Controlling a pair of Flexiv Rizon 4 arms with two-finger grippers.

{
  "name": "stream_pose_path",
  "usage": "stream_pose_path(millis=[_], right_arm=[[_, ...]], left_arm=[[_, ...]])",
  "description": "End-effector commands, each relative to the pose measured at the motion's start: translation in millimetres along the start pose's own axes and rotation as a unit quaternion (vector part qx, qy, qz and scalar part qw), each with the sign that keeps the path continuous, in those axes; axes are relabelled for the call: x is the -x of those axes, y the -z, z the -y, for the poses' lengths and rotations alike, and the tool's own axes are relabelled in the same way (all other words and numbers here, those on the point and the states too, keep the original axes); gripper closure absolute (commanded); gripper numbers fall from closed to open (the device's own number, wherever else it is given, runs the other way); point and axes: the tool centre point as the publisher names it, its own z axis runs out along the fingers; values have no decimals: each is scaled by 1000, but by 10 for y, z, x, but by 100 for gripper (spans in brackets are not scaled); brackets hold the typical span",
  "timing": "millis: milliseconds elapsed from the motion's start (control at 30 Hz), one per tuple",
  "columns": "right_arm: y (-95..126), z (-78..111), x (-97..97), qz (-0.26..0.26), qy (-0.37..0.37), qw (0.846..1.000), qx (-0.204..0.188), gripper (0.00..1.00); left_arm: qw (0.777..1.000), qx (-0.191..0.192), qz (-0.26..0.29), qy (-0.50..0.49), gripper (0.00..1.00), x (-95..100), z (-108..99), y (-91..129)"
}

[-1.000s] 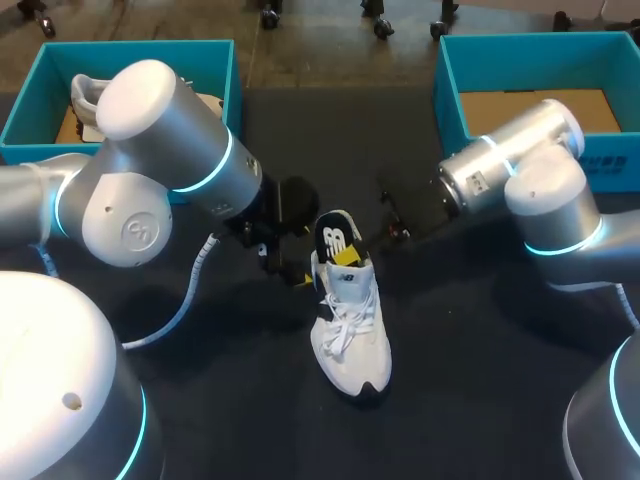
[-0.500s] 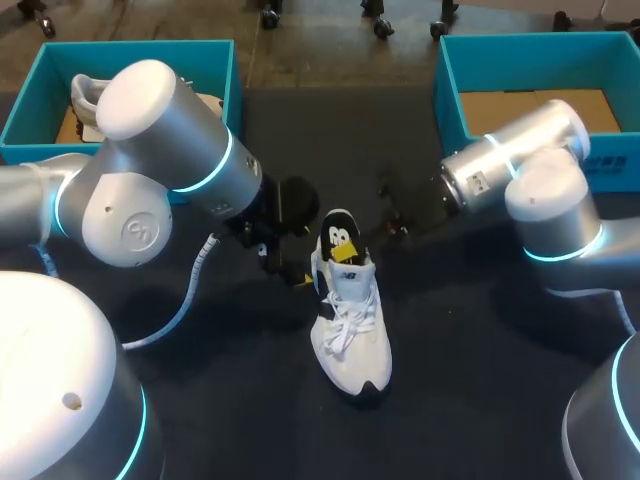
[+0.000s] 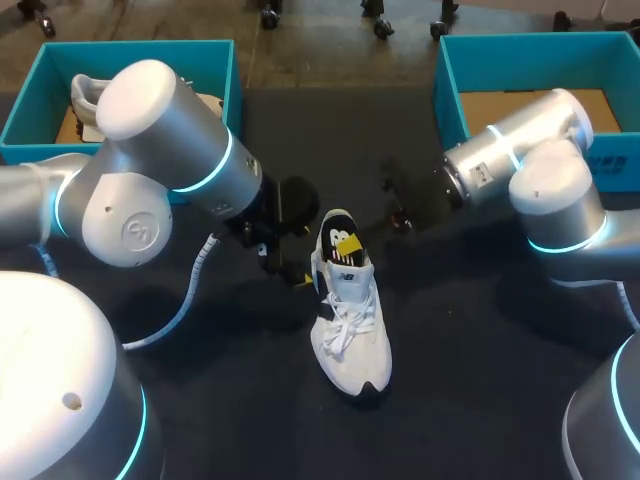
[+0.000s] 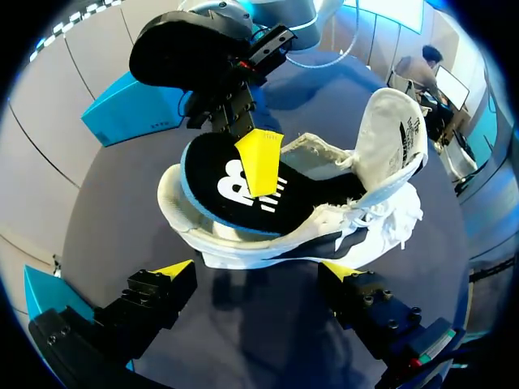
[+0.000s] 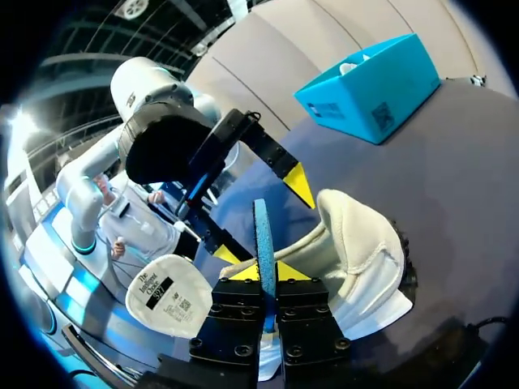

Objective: Take the shoe out of the shoebox, open the shoe tongue, remove and reinsert the insole, then place the shoe into the shoebox

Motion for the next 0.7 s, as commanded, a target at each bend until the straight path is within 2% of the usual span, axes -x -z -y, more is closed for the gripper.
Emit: stream_pose_path(millis=[33,300,433,467,700], right_arm=[[-26,36,-2,-4,-8,1000,-8,100],[-87,234,-79,-11,-40,999,-19,99],[-39,192,-98,-2,-35,999,-17,81],[-28,174,-101,0,-32,999,-17,73],[26,90,-109,12,-23,999,-31,67]], left_arm=[[1000,2,1,0,0,-3,5,-6],[1000,2,1,0,0,-3,5,-6],[1000,2,1,0,0,-3,5,-6],[1000,2,1,0,0,-3,5,-6],[1000,2,1,0,0,-3,5,-6]])
